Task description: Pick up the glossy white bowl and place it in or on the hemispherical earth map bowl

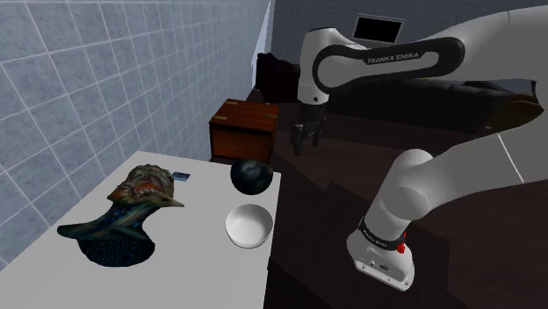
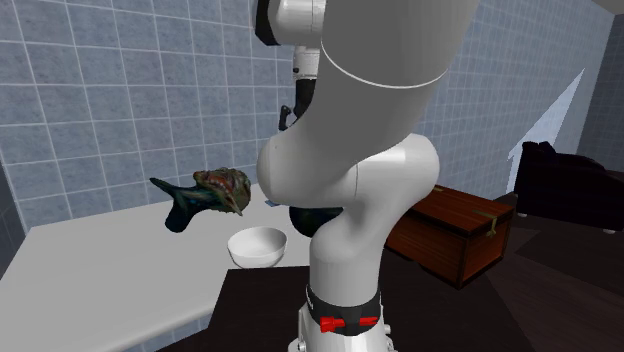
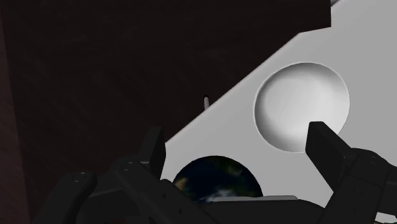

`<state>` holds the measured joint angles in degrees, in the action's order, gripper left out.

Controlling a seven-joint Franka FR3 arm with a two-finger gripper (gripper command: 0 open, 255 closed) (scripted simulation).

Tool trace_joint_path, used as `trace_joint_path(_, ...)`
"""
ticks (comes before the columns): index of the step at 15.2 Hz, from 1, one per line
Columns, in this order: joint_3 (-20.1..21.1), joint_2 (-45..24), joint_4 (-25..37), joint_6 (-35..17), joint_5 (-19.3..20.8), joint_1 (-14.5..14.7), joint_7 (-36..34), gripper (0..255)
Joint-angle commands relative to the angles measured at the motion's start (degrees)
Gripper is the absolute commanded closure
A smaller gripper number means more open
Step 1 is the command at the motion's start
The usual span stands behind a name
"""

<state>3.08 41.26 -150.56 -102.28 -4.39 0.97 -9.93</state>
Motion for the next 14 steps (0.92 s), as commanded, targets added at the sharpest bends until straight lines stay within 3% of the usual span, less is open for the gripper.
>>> trace_joint_path(1, 0.9, -2.2, -2.5, -5.5, -0.8, 0.4, -0.6, 0)
trace_joint_path(7, 3.2, -11.0, -8.0, -21.7, -2.9, 1.7, -2.0, 0)
trace_joint_path(14, 5.9, -27.5, -9.5, -41.7, -4.4, 2.8, -3.8, 0)
